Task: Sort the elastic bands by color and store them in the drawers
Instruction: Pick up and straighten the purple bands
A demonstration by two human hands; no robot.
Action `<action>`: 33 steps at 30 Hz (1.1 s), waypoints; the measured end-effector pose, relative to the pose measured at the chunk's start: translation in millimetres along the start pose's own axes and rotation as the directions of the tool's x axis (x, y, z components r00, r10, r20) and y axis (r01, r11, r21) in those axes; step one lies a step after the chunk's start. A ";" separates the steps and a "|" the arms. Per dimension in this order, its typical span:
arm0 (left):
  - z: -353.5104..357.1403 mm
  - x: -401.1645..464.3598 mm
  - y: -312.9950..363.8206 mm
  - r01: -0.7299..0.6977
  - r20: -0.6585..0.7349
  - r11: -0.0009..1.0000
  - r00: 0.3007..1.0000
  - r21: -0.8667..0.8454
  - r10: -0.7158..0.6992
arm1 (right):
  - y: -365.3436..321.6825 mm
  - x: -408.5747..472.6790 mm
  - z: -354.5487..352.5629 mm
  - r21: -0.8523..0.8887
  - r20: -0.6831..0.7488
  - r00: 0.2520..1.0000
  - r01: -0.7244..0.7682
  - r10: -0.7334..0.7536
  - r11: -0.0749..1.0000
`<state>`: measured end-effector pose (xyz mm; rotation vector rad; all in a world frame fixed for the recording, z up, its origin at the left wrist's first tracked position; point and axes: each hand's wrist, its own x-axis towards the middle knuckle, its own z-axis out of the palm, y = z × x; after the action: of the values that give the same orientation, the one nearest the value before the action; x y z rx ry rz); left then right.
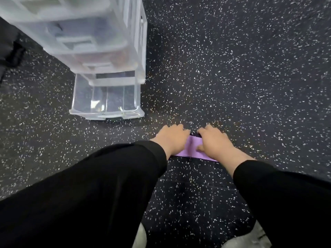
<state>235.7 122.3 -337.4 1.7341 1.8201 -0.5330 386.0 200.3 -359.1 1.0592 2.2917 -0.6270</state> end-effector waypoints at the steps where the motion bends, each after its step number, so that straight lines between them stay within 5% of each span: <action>1: 2.2 1.9 3.7 0.007 -0.019 1.000 1.000 0.010 -0.006 | -2.9 0.8 3.3 -0.024 -0.008 1.000 -0.008 0.008 1.000; 6: 19.1 12.8 16.2 0.009 -0.173 0.996 0.985 0.093 0.008 | -11.3 6.9 20.8 -0.082 -0.096 0.994 -0.067 0.059 0.994; 13: 17.6 20.7 17.3 -0.009 -0.099 0.993 0.995 0.119 0.021 | -10.3 9.7 13.2 -0.150 -0.012 0.999 -0.034 0.033 0.988; 16: 13.0 20.6 12.1 -0.051 -0.121 0.999 0.991 -0.015 0.049 | -9.8 10.2 2.8 -0.044 -0.036 0.999 0.024 -0.025 0.999; 18: 5.4 21.1 6.8 -0.037 -0.085 0.968 0.996 -0.247 0.016 | -4.4 10.6 -11.4 0.056 -0.058 0.997 0.059 -0.056 0.997; 23: -33.0 11.8 -3.2 0.046 -0.053 0.634 0.989 -0.772 -0.136 | -0.3 2.0 -60.9 0.143 -0.285 0.953 0.150 -0.105 0.978; 30: -88.4 -46.3 -22.8 0.030 0.017 0.050 0.969 -0.998 -0.245 | -28.7 -37.5 -115.1 0.314 -0.577 0.809 0.093 0.112 0.945; 33: -110.0 -80.6 -30.9 -0.063 -0.037 -0.083 0.960 -0.995 -0.279 | -48.4 -60.9 -130.2 0.434 -0.599 0.769 0.078 0.223 0.897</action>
<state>191.4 127.8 -204.9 0.4554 1.6086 0.9806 346.0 217.6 -213.9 1.8065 2.7219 -0.8822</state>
